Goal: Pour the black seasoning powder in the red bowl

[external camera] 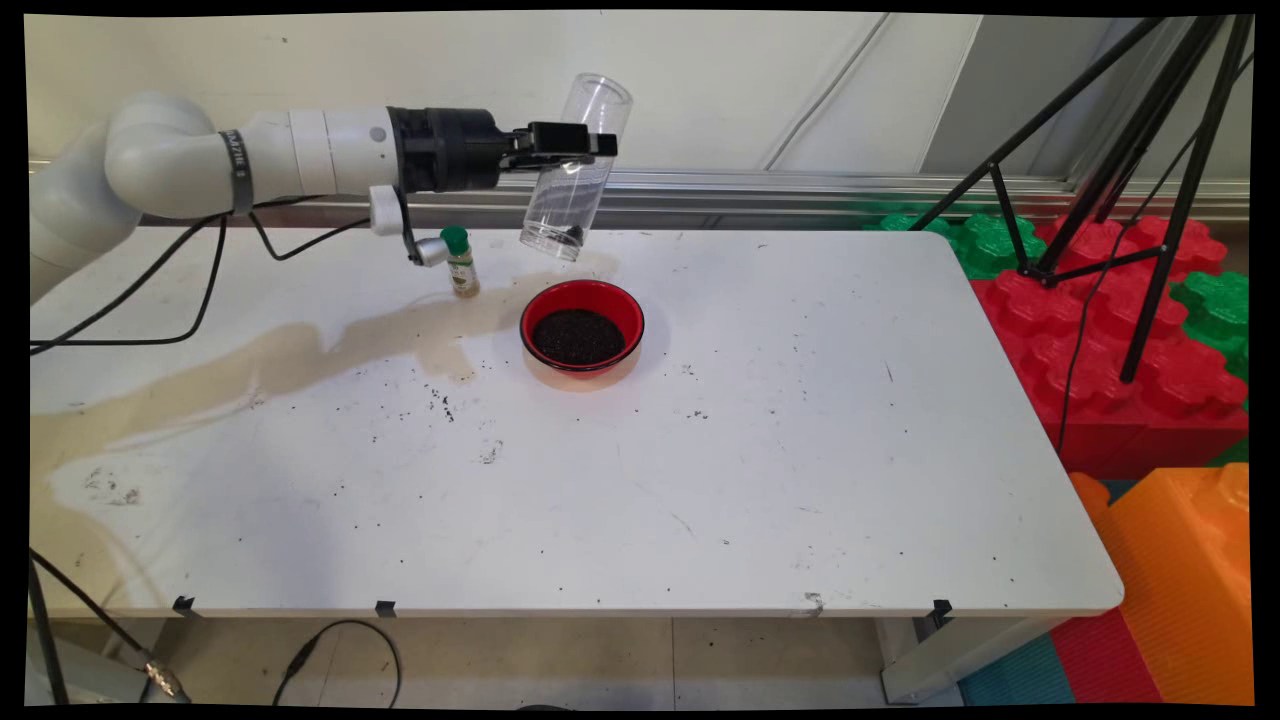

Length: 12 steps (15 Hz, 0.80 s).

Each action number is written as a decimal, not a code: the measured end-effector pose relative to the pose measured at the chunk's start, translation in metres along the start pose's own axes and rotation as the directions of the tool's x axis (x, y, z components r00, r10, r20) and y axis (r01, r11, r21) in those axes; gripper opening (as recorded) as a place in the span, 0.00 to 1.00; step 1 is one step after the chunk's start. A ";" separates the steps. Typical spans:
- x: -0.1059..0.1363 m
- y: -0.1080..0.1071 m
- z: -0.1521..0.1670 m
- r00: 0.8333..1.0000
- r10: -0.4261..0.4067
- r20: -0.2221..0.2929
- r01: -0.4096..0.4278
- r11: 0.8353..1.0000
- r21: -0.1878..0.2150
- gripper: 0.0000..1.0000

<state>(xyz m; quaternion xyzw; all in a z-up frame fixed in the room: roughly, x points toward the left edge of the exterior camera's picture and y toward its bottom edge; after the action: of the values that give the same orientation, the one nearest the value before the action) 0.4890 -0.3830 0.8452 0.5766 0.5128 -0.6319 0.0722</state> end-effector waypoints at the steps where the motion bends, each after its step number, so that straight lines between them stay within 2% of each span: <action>1: -0.001 0.000 -0.001 1.000 -0.024 -0.001 0.024 1.000 -0.002 0.00; 5: -0.003 -0.002 -0.005 0.990 -0.143 -0.003 0.143 0.990 -0.017 0.00; 7: -0.004 -0.002 -0.006 0.979 -0.204 -0.005 0.204 0.979 -0.027 0.00; 9: -0.004 -0.002 -0.008 0.968 -0.252 -0.007 0.251 0.967 -0.036 0.00; 12: -0.006 -0.002 -0.009 0.939 -0.345 -0.006 0.344 0.937 -0.054 0.00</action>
<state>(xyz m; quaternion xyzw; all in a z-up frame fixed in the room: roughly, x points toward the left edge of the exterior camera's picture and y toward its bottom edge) 0.4956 -0.3780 0.8528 0.4808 0.6227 -0.6166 -0.0282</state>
